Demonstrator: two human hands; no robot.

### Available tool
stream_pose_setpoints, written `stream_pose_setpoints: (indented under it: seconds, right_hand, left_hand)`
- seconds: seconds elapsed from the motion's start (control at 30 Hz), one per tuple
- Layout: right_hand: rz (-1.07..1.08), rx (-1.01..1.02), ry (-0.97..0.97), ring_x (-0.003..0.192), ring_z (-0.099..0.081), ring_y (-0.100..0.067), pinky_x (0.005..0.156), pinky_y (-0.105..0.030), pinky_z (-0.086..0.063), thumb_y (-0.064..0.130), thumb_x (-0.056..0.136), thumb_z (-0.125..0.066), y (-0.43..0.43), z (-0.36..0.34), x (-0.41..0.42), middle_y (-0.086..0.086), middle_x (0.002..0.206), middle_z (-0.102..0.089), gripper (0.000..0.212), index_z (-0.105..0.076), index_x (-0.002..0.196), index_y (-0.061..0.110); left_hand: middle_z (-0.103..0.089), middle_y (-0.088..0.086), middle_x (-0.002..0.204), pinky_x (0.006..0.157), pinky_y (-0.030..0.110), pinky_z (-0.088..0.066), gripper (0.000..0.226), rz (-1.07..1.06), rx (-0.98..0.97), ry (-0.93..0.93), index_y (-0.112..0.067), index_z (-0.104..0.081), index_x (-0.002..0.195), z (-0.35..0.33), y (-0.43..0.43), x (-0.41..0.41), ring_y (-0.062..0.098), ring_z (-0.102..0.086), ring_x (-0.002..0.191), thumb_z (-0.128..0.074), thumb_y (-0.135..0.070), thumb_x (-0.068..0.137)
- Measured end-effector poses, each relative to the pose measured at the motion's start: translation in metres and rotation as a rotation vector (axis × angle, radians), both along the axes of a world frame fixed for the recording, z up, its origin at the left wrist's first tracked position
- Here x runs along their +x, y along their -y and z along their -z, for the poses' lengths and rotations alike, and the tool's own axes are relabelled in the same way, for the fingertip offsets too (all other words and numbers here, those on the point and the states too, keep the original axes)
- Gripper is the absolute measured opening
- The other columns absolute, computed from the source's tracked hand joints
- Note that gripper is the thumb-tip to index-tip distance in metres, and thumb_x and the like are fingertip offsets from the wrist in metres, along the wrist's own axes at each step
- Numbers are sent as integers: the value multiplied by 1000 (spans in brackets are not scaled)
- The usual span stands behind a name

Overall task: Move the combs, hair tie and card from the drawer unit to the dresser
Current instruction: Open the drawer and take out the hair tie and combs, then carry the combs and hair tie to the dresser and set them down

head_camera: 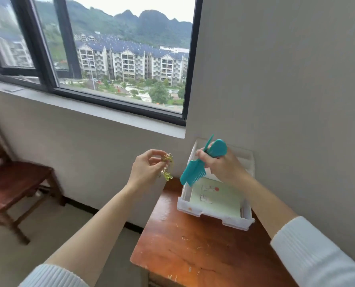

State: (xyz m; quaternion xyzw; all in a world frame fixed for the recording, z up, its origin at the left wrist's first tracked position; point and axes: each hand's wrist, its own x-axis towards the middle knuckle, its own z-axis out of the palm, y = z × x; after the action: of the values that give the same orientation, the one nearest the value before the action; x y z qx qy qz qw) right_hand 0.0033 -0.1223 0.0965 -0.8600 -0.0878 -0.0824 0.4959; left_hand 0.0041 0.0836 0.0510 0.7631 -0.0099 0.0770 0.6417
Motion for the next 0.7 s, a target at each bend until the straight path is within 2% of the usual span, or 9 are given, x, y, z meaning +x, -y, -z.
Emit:
stream_pose_setpoints:
  seconds: [0.07, 0.13, 0.23, 0.37, 0.43, 0.53, 0.57, 0.7]
  right_hand:
    - [-35, 146, -23, 44, -56, 0, 42, -12, -44, 20, 87, -66, -18, 4, -11, -3, 62, -59, 23, -65, 84, -3]
    - [-107, 206, -98, 37, -53, 0, 39, -12, -43, 17, 86, -67, -39, 17, -28, -4, 57, -58, 19, -67, 80, -1]
    - [-235, 272, -229, 36, -52, -5, 40, -16, -46, 9, 83, -69, -82, 45, -68, -4, 54, -58, 15, -68, 68, 10]
    - [-430, 298, -379, 40, -57, -9, 42, -19, -50, 2, 78, -72, -154, 71, -138, -7, 57, -64, 12, -71, 68, 9]
    - [-518, 293, -443, 43, -57, -11, 45, -22, -52, 4, 75, -73, -197, 78, -176, -7, 59, -65, 8, -72, 69, 9]
    - [-676, 245, -491, 48, -62, -14, 61, -34, -58, 9, 72, -74, -266, 81, -242, -7, 61, -68, 2, -73, 71, 11]
    - [-735, 228, -499, 48, -62, -14, 62, -35, -58, 10, 72, -73, -290, 81, -267, -7, 60, -69, 2, -73, 71, 11]
    - [-935, 199, -545, 41, -61, -11, 45, -22, -53, 5, 75, -72, -386, 80, -380, -4, 53, -67, 6, -71, 70, 8]
  left_hand:
    - [-75, 1, 86, 60, 22, -49, 14, -103, 33, 8, -25, -69, 93, 1, -21, -37, 8, -67, 69, -71, -17, 82]
    - [-75, -1, 84, 62, 22, -49, 14, -219, 43, -5, -30, -69, 87, 9, -43, -80, 6, -67, 67, -71, -18, 80]
    - [-74, 3, 83, 67, 34, -56, 17, -382, 17, -69, -30, -67, 83, 27, -77, -157, 14, -67, 69, -68, -13, 79]
    - [-70, 7, 82, 69, 40, -55, 18, -628, -10, -144, -22, -66, 84, 46, -125, -269, 22, -64, 73, -66, -4, 80]
    - [-72, 10, 87, 70, 38, -55, 15, -756, -23, -166, -16, -67, 90, 51, -151, -330, 21, -64, 75, -66, -4, 80]
    - [-73, 8, 90, 63, 32, -54, 15, -938, -19, -187, -14, -67, 93, 52, -190, -425, 19, -66, 76, -64, -5, 81]
    - [-73, 8, 91, 63, 32, -54, 15, -997, -17, -192, -12, -67, 94, 51, -204, -458, 21, -66, 77, -63, -4, 82]
    - [-72, 8, 99, 58, 22, -52, 14, -1210, 12, -187, -9, -66, 97, 45, -256, -592, 19, -66, 81, -65, -6, 83]
